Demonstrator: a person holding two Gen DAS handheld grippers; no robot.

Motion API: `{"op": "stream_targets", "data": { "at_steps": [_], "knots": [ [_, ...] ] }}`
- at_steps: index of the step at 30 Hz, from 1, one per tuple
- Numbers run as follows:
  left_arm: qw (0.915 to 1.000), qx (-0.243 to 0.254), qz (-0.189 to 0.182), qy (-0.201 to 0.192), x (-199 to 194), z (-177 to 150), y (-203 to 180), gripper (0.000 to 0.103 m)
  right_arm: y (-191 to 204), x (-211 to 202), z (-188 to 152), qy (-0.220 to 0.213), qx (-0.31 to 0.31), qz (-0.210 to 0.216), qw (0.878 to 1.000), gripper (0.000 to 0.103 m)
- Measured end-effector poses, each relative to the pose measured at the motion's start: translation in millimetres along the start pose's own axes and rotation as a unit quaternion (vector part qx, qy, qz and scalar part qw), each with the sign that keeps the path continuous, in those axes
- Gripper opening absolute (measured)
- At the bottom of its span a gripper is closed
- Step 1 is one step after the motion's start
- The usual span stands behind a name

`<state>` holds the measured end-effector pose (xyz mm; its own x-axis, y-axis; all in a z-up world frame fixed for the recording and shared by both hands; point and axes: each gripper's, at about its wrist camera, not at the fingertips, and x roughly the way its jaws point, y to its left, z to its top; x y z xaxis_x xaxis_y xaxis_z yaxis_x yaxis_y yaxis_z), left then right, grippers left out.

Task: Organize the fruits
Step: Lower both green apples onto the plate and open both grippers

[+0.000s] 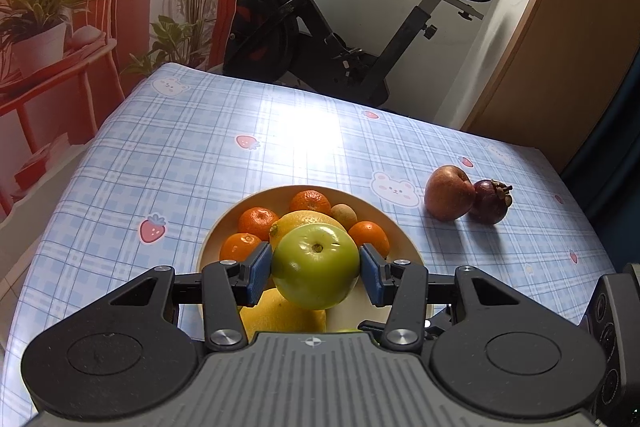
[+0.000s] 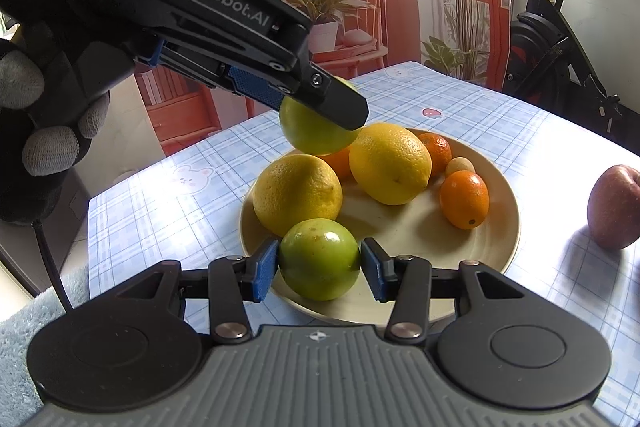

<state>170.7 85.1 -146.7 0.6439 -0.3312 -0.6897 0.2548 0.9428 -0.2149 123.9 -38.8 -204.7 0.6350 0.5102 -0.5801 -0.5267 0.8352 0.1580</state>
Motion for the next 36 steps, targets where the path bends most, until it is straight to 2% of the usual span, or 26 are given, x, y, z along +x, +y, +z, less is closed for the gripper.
{"op": "stream_targets", "data": {
  "at_steps": [7,10,16,25,30,36],
  "knots": [
    [0.9999,-0.008,0.009,-0.003,1,-1,7,0.050,0,0,0,-0.001,-0.002,-0.004,1.000,0.049],
    [0.9998,-0.014,0.013,-0.004,-1,-1,10,0.050,-1,-6,1,-0.010,-0.004,-0.007,1.000,0.059],
    [1.0000,0.001,0.000,-0.001,3,2,-3,0.050,-15,-26,3,-0.032,0.007,-0.021,0.999,0.059],
    [0.9991,0.015,-0.027,0.028,30,-6,-31,0.050,-68,-59,-9,-0.043,0.052,-0.100,0.993,0.059],
    [0.9967,0.065,-0.001,0.048,46,-17,-47,0.050,-88,-73,-17,-0.052,0.081,-0.113,0.989,0.059],
    [0.9941,0.081,0.031,0.065,51,-20,-44,0.050,-96,-76,-21,-0.055,0.095,-0.116,0.987,0.059]
  ]
}}
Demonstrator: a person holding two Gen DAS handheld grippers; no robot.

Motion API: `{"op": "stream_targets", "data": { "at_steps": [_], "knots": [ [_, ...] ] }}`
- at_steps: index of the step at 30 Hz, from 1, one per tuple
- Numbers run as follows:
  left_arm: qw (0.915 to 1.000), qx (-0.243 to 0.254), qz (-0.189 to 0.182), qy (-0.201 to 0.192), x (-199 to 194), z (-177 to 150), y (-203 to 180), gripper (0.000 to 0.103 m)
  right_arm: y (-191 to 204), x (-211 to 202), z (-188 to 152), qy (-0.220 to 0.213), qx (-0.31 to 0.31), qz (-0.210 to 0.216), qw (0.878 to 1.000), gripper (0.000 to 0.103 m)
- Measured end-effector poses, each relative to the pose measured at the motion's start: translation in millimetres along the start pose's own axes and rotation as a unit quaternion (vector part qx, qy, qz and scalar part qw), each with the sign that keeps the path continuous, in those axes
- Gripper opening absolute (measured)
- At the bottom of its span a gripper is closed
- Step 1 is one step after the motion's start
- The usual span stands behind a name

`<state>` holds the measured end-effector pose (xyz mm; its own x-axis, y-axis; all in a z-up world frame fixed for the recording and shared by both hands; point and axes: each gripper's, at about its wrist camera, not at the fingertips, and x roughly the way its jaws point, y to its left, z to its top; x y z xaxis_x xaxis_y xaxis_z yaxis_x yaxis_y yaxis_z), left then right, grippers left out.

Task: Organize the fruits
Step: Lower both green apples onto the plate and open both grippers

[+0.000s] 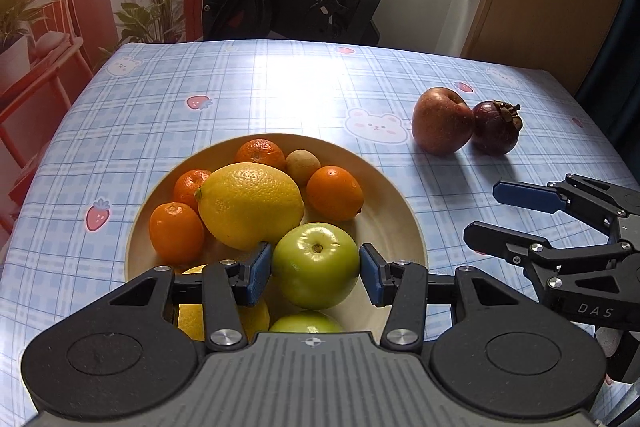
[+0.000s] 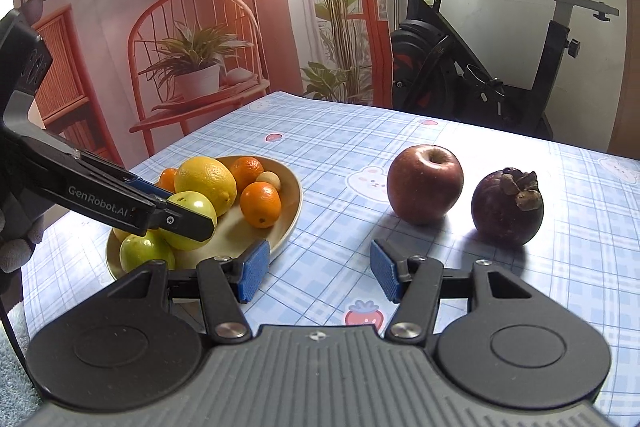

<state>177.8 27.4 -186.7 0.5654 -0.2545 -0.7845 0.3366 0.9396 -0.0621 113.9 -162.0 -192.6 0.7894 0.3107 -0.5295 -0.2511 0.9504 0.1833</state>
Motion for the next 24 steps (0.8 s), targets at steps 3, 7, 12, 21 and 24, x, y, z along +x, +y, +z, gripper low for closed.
{"op": "stream_targets", "data": {
  "at_steps": [3,7,12,21,24],
  "knots": [
    [1.0000,0.003,0.007,0.001,-1,0,-1,0.051,-4,-2,-3,-0.001,0.008,-0.001,1.000,0.059],
    [0.9995,0.018,0.028,0.001,2,1,-9,0.051,-9,-5,-5,-0.003,0.018,-0.004,1.000,0.059],
    [0.9993,0.016,0.034,-0.002,0,2,-9,0.052,-13,-9,-8,-0.002,0.024,-0.009,1.000,0.059],
    [0.9990,-0.009,0.029,-0.033,-18,4,-10,0.052,-20,-13,-10,-0.009,0.030,-0.019,0.999,0.059],
    [0.9980,-0.015,0.026,-0.055,-25,8,-12,0.052,-24,-16,-10,-0.017,0.032,-0.028,0.999,0.059]
  ]
}}
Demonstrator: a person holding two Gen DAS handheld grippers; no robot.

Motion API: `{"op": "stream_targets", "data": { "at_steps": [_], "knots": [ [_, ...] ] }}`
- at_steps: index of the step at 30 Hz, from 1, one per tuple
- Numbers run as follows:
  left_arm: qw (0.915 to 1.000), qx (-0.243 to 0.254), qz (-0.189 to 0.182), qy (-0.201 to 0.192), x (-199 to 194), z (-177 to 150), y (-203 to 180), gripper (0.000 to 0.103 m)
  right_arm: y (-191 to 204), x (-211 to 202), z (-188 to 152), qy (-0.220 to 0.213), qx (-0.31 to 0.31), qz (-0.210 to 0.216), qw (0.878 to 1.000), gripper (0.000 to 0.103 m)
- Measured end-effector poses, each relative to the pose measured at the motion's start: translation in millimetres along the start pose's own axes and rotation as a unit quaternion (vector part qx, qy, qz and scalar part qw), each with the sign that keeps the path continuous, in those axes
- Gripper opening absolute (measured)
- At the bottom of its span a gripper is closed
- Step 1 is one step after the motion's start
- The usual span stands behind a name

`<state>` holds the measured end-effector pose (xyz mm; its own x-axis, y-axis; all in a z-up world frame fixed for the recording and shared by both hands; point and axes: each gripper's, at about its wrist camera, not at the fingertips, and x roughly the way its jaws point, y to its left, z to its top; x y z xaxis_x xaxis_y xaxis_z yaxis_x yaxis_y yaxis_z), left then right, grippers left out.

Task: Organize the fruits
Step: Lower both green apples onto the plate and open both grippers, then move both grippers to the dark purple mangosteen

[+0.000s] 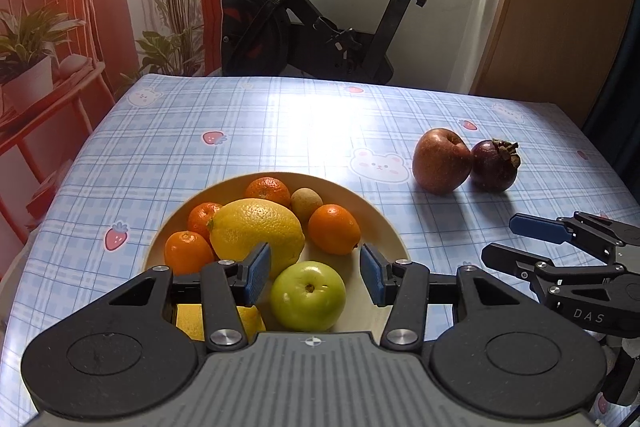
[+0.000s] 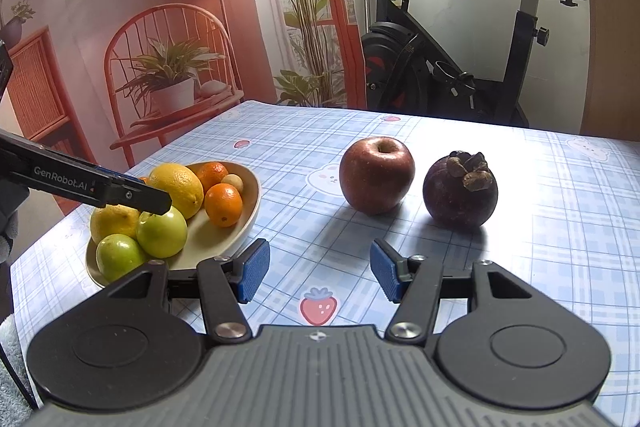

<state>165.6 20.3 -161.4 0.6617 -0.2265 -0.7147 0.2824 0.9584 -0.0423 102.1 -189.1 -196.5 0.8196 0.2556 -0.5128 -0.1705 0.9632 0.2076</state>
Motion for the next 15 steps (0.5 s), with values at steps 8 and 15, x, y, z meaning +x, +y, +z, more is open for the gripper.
{"op": "stream_targets", "data": {
  "at_steps": [8,15],
  "knots": [
    [0.9985,-0.024,-0.018,-0.046,-6,13,-17,0.052,-13,-12,4,-0.016,0.003,-0.024,1.000,0.059],
    [0.9960,-0.028,-0.036,-0.077,-5,36,-39,0.052,-37,-28,22,-0.039,0.009,-0.056,0.998,0.059]
  ]
}}
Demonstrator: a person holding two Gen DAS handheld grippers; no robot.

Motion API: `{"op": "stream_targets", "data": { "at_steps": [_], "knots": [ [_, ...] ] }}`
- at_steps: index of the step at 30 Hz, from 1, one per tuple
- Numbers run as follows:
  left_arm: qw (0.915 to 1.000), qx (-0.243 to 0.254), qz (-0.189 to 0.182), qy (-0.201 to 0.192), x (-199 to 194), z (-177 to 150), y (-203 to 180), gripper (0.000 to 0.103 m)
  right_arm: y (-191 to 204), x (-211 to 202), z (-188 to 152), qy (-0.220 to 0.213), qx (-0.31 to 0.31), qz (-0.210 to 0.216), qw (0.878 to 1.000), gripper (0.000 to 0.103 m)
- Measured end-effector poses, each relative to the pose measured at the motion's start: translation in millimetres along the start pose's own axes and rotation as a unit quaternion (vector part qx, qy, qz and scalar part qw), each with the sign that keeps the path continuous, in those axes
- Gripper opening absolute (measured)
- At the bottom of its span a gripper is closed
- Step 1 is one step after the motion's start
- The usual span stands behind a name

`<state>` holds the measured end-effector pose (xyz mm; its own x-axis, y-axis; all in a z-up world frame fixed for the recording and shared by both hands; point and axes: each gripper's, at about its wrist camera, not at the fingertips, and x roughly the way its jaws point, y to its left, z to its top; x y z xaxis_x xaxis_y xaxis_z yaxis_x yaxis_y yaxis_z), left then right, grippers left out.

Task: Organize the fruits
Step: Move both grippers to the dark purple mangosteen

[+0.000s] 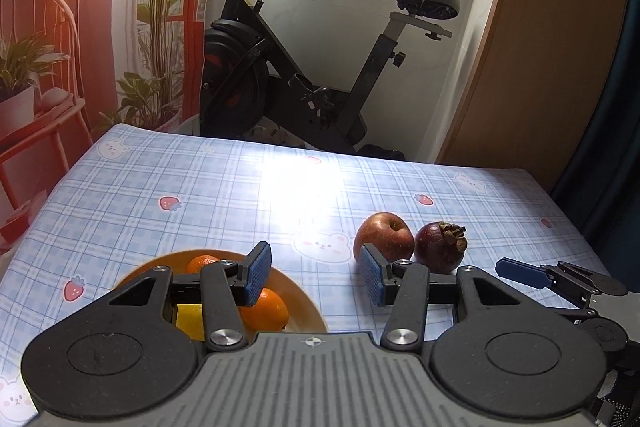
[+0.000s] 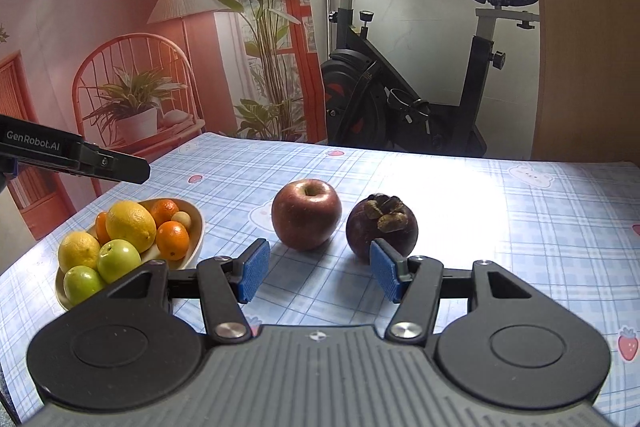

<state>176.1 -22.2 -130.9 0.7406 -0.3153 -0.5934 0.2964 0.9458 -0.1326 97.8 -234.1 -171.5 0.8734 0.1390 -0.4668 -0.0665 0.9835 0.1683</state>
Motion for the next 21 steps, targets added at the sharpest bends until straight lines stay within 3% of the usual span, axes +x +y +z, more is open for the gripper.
{"op": "stream_targets", "data": {
  "at_steps": [10,17,21],
  "knots": [
    [0.9992,0.001,-0.004,-0.040,12,21,-18,0.052,-31,2,26,-0.020,0.000,-0.031,0.999,0.059],
    [0.9997,0.009,-0.004,-0.024,31,20,-17,0.052,-38,25,20,-0.001,0.000,-0.018,1.000,0.059],
    [0.9997,0.010,-0.015,-0.016,41,22,-19,0.052,-40,40,14,0.016,-0.007,-0.007,1.000,0.073]
  ]
}}
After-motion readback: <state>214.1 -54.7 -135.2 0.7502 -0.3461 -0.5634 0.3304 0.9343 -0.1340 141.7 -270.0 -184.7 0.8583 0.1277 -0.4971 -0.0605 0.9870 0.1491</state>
